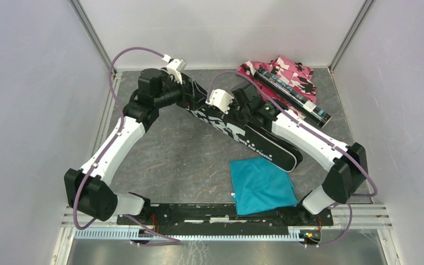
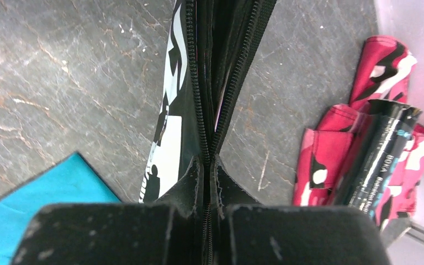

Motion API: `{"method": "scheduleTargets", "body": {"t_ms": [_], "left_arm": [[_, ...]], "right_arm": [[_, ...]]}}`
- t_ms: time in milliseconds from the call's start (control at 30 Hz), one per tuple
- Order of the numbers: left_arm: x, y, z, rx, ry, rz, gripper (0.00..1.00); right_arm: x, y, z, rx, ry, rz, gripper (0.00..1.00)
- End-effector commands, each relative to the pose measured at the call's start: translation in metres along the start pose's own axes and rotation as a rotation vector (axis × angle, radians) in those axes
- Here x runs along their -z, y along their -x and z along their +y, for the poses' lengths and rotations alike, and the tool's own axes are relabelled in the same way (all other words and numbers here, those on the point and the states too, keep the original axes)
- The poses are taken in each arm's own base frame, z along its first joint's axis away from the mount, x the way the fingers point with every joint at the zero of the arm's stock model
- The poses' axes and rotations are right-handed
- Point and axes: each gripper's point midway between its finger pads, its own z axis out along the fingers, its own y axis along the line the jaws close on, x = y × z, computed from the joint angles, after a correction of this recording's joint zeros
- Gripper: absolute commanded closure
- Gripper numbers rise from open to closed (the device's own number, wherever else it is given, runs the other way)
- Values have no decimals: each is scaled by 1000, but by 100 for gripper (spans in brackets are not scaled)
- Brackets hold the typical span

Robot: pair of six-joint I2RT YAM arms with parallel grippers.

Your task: Pack up the badminton gear

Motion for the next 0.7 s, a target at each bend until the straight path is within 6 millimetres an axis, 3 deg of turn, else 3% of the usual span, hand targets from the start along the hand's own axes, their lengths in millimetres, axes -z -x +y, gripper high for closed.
{"method": "scheduleTargets", "body": {"t_ms": [0,267,500,667], "left_arm": [[32,13,-26,-372,-110,49,11],[53,12,-35,-649,-174,121,11],[61,-18,-38,-830,-341,239,11],[60,-41,-28,-924,-434,349,12]], "right_arm": [[34,12,-21,131,-73,-70,100],[41,-13,-9,258,18,-129,100],[44,-30,6,323,118,-172,100],[47,-37,14,341,171,-189,100]]}}
